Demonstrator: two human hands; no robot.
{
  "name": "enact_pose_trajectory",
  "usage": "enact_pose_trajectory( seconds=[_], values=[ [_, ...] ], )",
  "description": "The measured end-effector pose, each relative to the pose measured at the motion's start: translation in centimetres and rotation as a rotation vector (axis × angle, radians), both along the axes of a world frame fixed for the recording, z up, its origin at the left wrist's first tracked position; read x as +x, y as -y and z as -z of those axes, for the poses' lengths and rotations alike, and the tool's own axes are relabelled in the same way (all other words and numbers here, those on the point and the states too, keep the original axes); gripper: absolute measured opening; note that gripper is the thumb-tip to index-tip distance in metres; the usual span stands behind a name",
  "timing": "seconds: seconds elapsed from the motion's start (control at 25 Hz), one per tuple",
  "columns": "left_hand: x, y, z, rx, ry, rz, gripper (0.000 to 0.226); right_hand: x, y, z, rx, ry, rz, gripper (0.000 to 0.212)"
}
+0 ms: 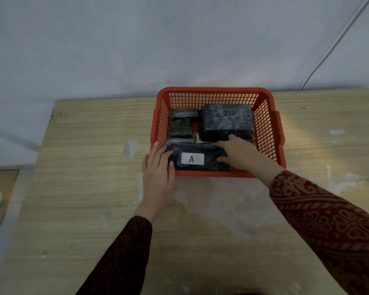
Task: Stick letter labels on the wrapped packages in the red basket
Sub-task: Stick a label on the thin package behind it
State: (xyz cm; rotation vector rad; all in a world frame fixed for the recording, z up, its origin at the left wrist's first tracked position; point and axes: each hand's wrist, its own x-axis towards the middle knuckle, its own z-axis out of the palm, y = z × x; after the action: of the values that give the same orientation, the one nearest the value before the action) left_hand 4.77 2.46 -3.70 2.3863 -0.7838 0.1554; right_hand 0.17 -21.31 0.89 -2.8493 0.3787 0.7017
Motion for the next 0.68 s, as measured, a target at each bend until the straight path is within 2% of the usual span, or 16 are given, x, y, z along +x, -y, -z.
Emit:
enact_pose_trajectory(
  seconds=[0.08,0.2,0.28,0.36,0.52,0.68],
  values=[
    [0.3,-0.2,-0.3,0.052,0.033,0.021,0.032,-0.3,0.7,-0.1,0.053,0.003,-0.027,0.052],
    [1.5,-0.1,-1.2,0.040,0.078,0.071,0.027,-1.2,2.0,0.1,0.129,0.216,0.031,0.036],
    [2.7,0.7,-1.8,-0.013,0.033,0.007,0.032,-1.8,3.3,0.5,0.027,0.322,0.004,0.027],
    [3.7,1.5,-2.1,-0.047,-0.068,-0.065,0.041,-2.3,4.1,0.8,-0.081,0.277,-0.060,0.027],
    [3.9,1.8,-1.6,-0.054,-0.150,-0.055,0.047,-2.5,3.8,1.9,-0.264,0.235,-0.169,0.049],
    [3.7,1.7,-1.9,-0.050,-0.158,-0.061,0.043,-1.6,3.9,2.3,-0.345,0.287,-0.221,0.032]
  ],
)
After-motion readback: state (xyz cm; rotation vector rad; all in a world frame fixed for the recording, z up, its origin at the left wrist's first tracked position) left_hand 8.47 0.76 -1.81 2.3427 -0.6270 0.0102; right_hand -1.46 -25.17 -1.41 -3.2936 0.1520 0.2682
